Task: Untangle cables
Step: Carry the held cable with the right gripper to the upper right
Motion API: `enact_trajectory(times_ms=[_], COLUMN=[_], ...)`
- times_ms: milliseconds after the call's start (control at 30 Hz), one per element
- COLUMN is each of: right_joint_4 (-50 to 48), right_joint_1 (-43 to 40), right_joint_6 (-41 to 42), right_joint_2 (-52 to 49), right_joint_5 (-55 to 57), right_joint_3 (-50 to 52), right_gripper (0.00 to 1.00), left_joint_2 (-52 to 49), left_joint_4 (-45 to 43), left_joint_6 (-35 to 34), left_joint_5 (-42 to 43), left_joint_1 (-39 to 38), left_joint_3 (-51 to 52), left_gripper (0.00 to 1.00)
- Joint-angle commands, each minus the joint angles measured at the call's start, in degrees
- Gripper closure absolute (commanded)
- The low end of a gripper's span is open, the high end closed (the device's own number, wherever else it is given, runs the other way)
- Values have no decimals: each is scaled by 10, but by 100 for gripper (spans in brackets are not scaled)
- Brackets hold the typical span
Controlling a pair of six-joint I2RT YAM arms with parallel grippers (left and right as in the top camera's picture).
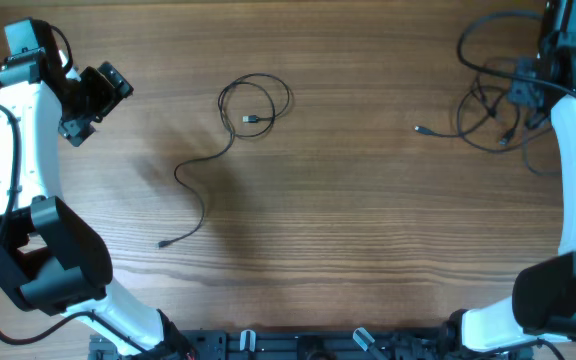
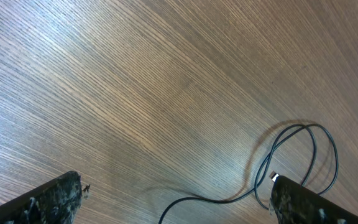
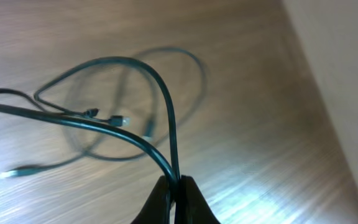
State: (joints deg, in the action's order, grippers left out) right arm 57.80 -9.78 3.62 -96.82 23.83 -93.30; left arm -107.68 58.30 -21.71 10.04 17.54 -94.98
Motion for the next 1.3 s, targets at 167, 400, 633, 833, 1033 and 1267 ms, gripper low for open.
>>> enact_trajectory(times_ms=[167,400,633,833,1033,1267], right_joint_4=[-117,-140,-264,-353,-428,-406], right_joint_1=[-71,-75,-76,-76,-102,-179], right_joint_6=[-11,-65,-97,-96,-83,40], right_joint_2=[-40,-76,-80,-46,-30,-41], right_joint_5=[51,27,-39,-123,-101,-63], right_joint_3=[115,138,138,138,138,138], right_gripper=[96,96,96,96,96,96], left_joint_2=[-3,-3,-3,-3,-3,-3], left_joint_4=[0,0,0,0,0,0], left_joint_6=[3,3,3,3,3,3], left_joint_5=[-7,-7,-7,-7,-7,-7], left_joint_1=[0,0,0,0,0,0], left_joint_3=[3,3,3,3,3,3], left_gripper=[0,0,0,0,0,0])
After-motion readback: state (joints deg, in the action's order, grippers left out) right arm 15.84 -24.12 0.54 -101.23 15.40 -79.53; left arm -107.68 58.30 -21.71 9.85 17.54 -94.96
